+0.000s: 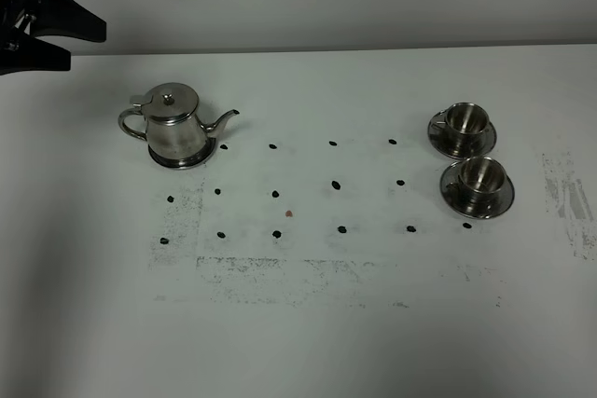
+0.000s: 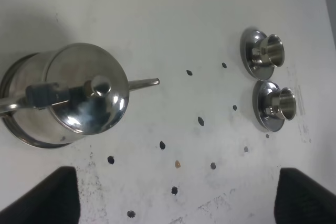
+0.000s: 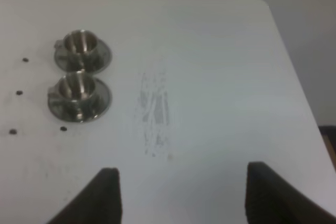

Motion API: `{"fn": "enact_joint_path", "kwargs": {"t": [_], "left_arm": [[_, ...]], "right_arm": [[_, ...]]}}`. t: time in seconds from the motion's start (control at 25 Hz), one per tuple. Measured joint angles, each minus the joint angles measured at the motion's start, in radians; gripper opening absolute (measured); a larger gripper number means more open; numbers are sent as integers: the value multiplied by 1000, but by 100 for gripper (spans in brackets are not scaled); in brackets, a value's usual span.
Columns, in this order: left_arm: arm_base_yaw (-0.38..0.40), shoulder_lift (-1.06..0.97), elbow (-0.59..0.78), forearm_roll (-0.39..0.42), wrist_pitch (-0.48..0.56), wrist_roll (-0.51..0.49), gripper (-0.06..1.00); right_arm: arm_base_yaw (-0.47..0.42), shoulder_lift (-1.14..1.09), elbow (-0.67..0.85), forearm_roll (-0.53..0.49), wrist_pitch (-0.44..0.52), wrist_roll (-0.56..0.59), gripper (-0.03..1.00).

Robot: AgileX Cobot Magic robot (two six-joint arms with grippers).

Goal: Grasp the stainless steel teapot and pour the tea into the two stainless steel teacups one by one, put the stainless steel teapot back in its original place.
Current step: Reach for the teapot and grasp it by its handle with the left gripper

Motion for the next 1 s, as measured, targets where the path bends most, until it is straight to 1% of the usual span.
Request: {"fn": "enact_joint_path", "kwargs": {"t": [0.12,0.28,0.44,0.64,0.84,1.0], "left_arm": [[0,0,0,6,-3,2,72],[0,0,0,35,-10,2,72],[0,0,0,51,-18,2,72],[0,0,0,51,-21,2,72],[0,0,0,51,-21,3,72],[0,0,0,51,-22,5,72]], "right_arm": [[10,-82,69,-3,32,-2,50],[12,-191,154,-4,71,-2,50],[12,-277,214,16,85,-2,50],[17,-334,229,36,83,-24,49],[23,-336,231,87,78,-90,45],[23,-336,232,94,77,-103,42]]}}
